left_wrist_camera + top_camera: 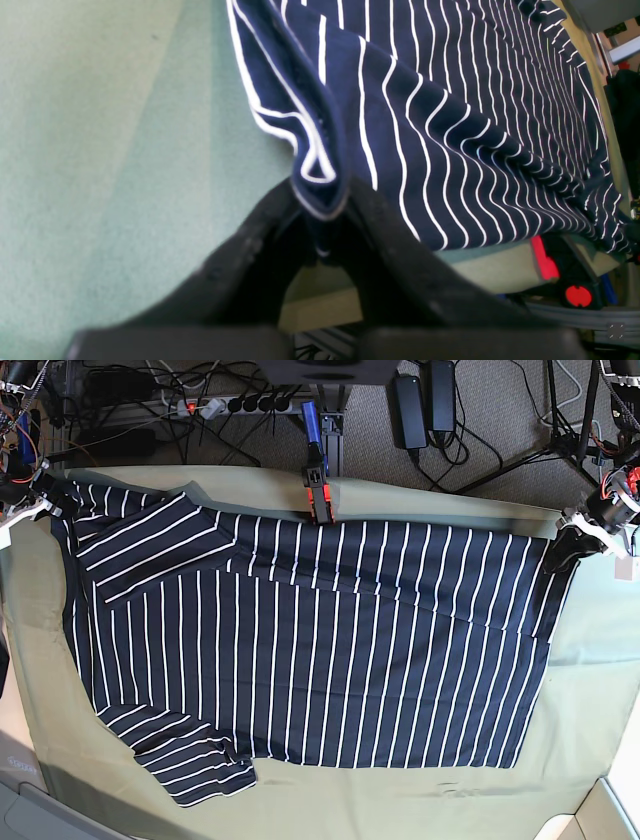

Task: Fold the T-shirt properly
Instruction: 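Open both grippers and raise them off the shirt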

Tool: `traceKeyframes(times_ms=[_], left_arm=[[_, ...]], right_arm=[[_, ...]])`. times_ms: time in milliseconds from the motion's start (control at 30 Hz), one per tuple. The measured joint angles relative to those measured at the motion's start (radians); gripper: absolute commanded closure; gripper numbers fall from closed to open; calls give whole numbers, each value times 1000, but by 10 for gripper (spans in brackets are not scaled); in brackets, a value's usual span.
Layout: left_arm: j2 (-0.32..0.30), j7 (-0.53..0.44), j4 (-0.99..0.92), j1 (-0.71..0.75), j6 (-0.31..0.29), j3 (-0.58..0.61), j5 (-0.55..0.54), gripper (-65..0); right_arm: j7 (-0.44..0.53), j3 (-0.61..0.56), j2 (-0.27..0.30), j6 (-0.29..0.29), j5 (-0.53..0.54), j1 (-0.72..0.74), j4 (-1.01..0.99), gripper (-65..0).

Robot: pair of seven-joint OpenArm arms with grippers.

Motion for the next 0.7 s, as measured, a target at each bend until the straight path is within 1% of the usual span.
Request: traceKeyframes(times_ms=[167, 233, 267, 333, 367, 400, 433, 500, 567, 633, 700], left_arm=[[0, 19, 0, 0, 0, -1, 4, -218], [0, 18, 0, 0, 0, -2, 4, -268], [0, 18, 0, 0, 0, -2, 6, -281], [0, 23, 0, 0, 0, -16, 12, -299], [0, 23, 0, 0, 0, -31, 12, -306], [0, 25, 0, 0, -1, -55, 12, -306], [0, 24, 0, -1, -1, -84, 13, -306], [-2, 23, 0, -1, 0, -149, 12, -306], [-19, 28, 0, 0, -3, -199, 5, -306], [-42, 21, 0, 0, -3, -230, 3, -306], [-68, 22, 0, -2, -3, -236, -8, -306]], right_arm=[[8, 0, 0, 0, -12, 0, 1, 0], [16, 0, 0, 0, -24, 0, 1, 0], [23, 0, 0, 0, -32, 0, 1, -60], [37, 0, 0, 1, -42, 0, 2, -213], [37, 0, 2, 1, -45, 2, 5, -265], [38, 0, 4, 1, -48, 3, 6, -296], [37, 0, 5, 2, -52, 6, 6, -306], [39, 2, 5, 3, -63, 8, 9, -306], [37, 14, 5, 3, -64, 19, 7, -306], [31, 34, 3, 4, -85, 37, 4, -306], [26, 60, 3, 6, -115, 63, 0, -306]])
